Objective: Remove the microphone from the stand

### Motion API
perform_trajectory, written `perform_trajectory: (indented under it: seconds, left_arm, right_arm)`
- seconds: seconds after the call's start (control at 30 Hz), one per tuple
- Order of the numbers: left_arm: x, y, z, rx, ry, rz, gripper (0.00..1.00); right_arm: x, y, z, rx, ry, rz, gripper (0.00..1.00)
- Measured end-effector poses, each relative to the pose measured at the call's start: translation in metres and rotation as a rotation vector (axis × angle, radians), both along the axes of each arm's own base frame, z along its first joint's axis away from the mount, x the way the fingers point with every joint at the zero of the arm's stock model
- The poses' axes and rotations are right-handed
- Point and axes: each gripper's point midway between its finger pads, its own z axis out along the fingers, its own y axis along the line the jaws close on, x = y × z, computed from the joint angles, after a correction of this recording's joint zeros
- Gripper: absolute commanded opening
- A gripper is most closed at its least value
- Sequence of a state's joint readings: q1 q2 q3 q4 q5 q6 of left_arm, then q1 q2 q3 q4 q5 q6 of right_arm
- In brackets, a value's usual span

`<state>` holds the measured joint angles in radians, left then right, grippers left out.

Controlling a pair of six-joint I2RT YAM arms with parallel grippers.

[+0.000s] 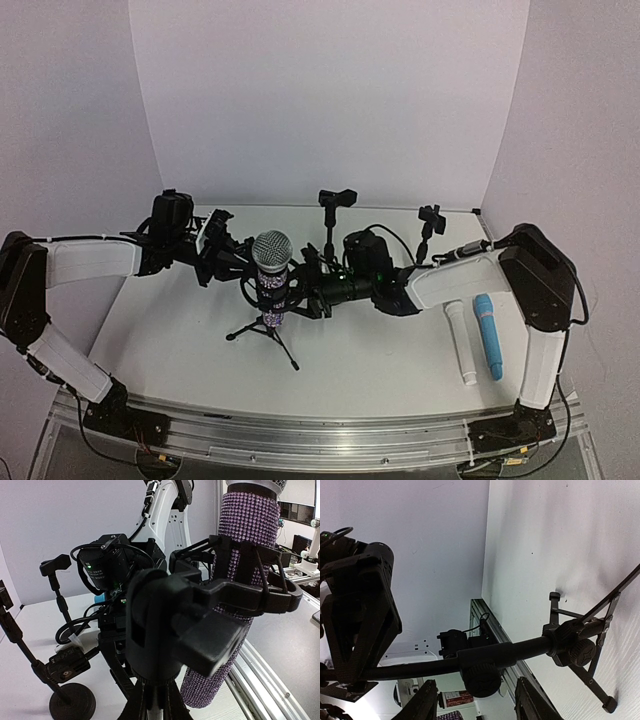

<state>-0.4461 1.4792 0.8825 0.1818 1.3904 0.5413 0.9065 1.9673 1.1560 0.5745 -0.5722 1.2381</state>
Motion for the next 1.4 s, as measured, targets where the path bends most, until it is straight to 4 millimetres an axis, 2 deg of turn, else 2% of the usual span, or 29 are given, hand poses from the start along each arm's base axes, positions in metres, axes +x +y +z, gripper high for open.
perform_trajectory:
  seconds: [0.2,0.3,0.5,0.8,0.9,0.97,1.0,1.27,1.4]
  left_arm:
    - [0.001,0.0,0.0,0.001,-0.001,0.002,0.0]
    - [0.001,0.0,0.0,0.001,-0.001,0.003,0.0]
    - [0.001,0.0,0.0,0.001,-0.001,0.003,0.0]
    - [0.001,0.0,0.0,0.001,-0.002,0.003,0.0]
    - [0.001,0.0,0.0,0.001,-0.002,0.003,0.0]
    - [0.001,0.0,0.0,0.001,-0.002,0.003,0.0]
    - [0.001,0.0,0.0,0.001,-0.001,0.003,0.0]
    - [0.002,-0.001,0.0,0.004,0.013,0.007,0.0]
    - [0.003,-0.002,0.0,0.004,0.02,0.008,0.0]
  right_arm:
    - [0.006,0.005,0.007,0.019,0.082,-0.011,0.46]
    - [0.009,0.009,0.002,0.017,0.133,-0.014,0.43]
    - [0.009,0.012,-0.011,0.002,0.199,-0.02,0.26]
    - [0.011,0.011,-0.007,0.016,0.21,-0.02,0.23]
    - [0.013,0.009,-0.007,0.019,0.213,-0.022,0.14]
    - [0.013,0.008,-0.007,0.024,0.215,-0.021,0.02]
    - [0.013,0.008,-0.007,0.026,0.219,-0.021,0.0]
    - [0.013,0.007,-0.006,0.03,0.212,-0.016,0.0]
    - [0.014,0.007,-0.007,0.026,0.15,-0.001,0.0]
